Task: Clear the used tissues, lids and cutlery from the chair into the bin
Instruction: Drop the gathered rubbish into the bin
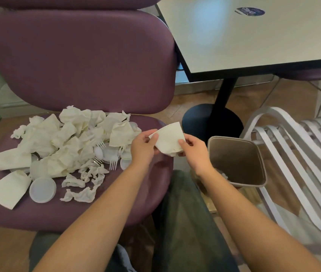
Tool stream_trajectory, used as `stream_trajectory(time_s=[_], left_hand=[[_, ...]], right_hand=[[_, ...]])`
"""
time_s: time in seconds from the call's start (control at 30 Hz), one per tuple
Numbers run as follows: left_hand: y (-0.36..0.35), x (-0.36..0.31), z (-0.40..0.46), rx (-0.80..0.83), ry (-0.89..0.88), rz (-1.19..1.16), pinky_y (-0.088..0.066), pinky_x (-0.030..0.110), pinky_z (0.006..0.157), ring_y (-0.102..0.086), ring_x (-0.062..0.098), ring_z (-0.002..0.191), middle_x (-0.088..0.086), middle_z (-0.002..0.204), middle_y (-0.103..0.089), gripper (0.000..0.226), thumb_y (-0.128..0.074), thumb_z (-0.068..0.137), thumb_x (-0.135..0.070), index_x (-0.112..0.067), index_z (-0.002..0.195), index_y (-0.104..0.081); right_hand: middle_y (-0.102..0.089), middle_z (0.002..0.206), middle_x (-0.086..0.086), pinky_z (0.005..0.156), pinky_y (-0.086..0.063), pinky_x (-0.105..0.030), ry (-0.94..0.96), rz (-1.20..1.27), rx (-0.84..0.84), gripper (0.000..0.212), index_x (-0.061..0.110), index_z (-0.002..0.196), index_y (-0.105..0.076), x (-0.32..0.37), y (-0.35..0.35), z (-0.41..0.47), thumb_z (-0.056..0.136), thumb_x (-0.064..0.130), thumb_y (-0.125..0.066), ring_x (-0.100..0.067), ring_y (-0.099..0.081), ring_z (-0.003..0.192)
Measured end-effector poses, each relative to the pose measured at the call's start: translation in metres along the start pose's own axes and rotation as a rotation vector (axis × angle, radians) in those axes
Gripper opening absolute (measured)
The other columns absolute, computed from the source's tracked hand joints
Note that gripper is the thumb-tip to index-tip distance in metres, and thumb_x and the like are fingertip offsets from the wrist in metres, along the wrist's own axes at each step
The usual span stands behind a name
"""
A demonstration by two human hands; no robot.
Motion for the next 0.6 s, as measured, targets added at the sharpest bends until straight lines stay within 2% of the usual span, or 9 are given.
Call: stream_trajectory(time_s=[0.07,0.13,0.2,0.3,0.37,0.47,0.53,0.6], left_hand=[[-0.029,0.011,-0.001,0.072,0.052,-0.012,-0.06,0.038,0.076,-0.065,0.024,0.104,0.013,0.113,-0.066,0.02,-0.058,0.095,-0.012,-0.013,0.114,-0.065],[-0.059,0.018,-0.004,0.133,0.065,0.036,-0.06,0.038,0.078,-0.065,0.023,0.105,0.011,0.115,-0.066,0.023,-0.058,0.095,-0.01,-0.011,0.117,-0.065],[-0.085,0.025,-0.007,0.181,0.077,0.108,-0.06,0.034,0.079,-0.064,0.021,0.104,0.007,0.116,-0.066,0.024,-0.06,0.094,-0.009,-0.012,0.116,-0.067],[-0.126,0.039,-0.01,0.273,0.056,0.292,-0.058,0.027,0.08,-0.064,0.018,0.101,0.002,0.117,-0.067,0.027,-0.062,0.094,-0.016,-0.014,0.121,-0.066],[-0.151,0.049,-0.012,0.323,0.058,0.359,-0.056,0.023,0.076,-0.065,0.017,0.096,0.001,0.118,-0.067,0.029,-0.061,0.094,-0.018,-0.015,0.122,-0.065],[-0.179,0.067,-0.016,0.368,0.119,0.428,-0.057,0.025,0.076,-0.065,0.017,0.097,0.001,0.123,-0.063,0.036,-0.063,0.093,-0.019,-0.015,0.129,-0.059],[-0.191,0.077,-0.016,0.391,0.152,0.444,-0.056,0.033,0.087,-0.062,0.018,0.108,0.001,0.128,-0.061,0.041,-0.065,0.092,-0.018,-0.017,0.132,-0.055],[-0.194,0.082,-0.018,0.389,0.145,0.464,-0.052,0.04,0.097,-0.058,0.018,0.113,0.001,0.128,-0.06,0.039,-0.064,0.092,-0.018,-0.02,0.13,-0.056]], right_hand=[[-0.063,0.121,0.002,0.087,-0.056,-0.031,-0.042,0.02,-0.038,0.034,0.014,0.133,-0.058,-0.009,0.025,0.002,0.1,0.013,-0.051,-0.018,-0.061,0.108],[-0.062,0.129,-0.001,0.097,-0.053,-0.039,-0.093,0.041,-0.108,0.036,0.015,0.135,-0.058,-0.02,0.052,0.004,0.099,0.013,-0.053,-0.021,-0.059,0.116],[-0.062,0.128,0.0,0.101,-0.051,-0.041,-0.128,0.044,-0.194,0.035,0.015,0.132,-0.06,-0.032,0.079,0.004,0.097,0.013,-0.056,-0.02,-0.058,0.117],[-0.063,0.112,0.003,0.089,-0.053,-0.028,-0.152,0.027,-0.333,0.029,0.017,0.122,-0.06,-0.049,0.122,0.002,0.094,0.012,-0.062,-0.015,-0.06,0.106],[-0.062,0.109,0.001,0.08,-0.047,-0.019,-0.178,-0.011,-0.397,0.025,0.016,0.118,-0.058,-0.059,0.145,0.001,0.093,0.013,-0.063,-0.013,-0.059,0.099],[-0.063,0.109,-0.002,0.081,-0.044,-0.023,-0.233,-0.068,-0.472,0.022,0.014,0.115,-0.059,-0.079,0.171,0.002,0.094,0.014,-0.062,-0.015,-0.058,0.097],[-0.064,0.111,-0.004,0.083,-0.044,-0.027,-0.278,-0.088,-0.526,0.021,0.013,0.116,-0.059,-0.092,0.183,0.003,0.095,0.014,-0.06,-0.019,-0.059,0.1],[-0.062,0.12,-0.008,0.083,-0.043,-0.026,-0.339,-0.132,-0.511,0.026,0.012,0.122,-0.057,-0.107,0.186,0.007,0.096,0.015,-0.058,-0.024,-0.06,0.109]])
Point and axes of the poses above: each hand's wrist, its own z-axis towards the middle knuckle, its own y-axis out of the back of the hand, x = y × z, the point moved 6 cm from there along z, towards the middle knuckle
